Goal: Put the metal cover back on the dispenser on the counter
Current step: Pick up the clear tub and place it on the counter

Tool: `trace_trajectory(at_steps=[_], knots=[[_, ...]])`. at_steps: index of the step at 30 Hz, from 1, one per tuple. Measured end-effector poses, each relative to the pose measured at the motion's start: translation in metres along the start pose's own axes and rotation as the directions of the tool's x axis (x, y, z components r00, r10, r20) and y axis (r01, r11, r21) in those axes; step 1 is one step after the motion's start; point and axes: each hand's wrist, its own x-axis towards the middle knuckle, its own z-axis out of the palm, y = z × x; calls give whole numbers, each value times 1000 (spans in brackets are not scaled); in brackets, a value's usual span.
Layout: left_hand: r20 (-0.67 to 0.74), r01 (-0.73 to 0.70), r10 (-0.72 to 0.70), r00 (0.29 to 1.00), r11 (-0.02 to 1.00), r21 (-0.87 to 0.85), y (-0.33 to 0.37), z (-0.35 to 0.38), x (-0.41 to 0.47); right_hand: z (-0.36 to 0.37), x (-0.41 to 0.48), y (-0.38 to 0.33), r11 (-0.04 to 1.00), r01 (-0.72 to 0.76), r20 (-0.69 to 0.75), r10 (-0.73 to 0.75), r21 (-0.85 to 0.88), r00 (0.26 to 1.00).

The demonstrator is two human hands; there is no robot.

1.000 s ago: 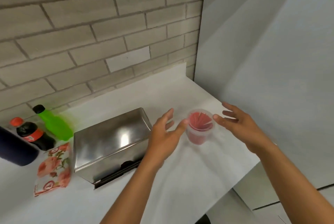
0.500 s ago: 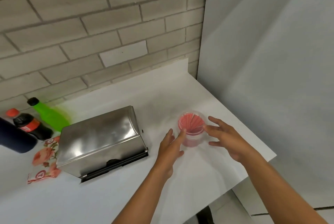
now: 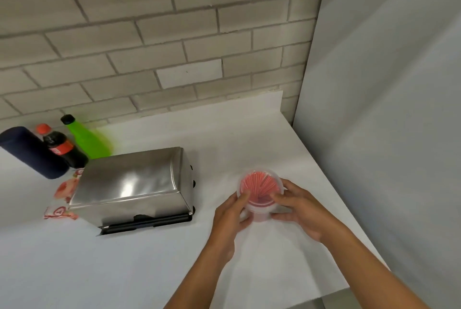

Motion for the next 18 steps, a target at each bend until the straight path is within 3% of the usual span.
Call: trace_trajectory(at_steps=[18], knots=[[-38, -13, 10, 999, 998, -62, 23, 23, 49, -33, 62, -23, 996, -25, 28, 23, 81, 999]])
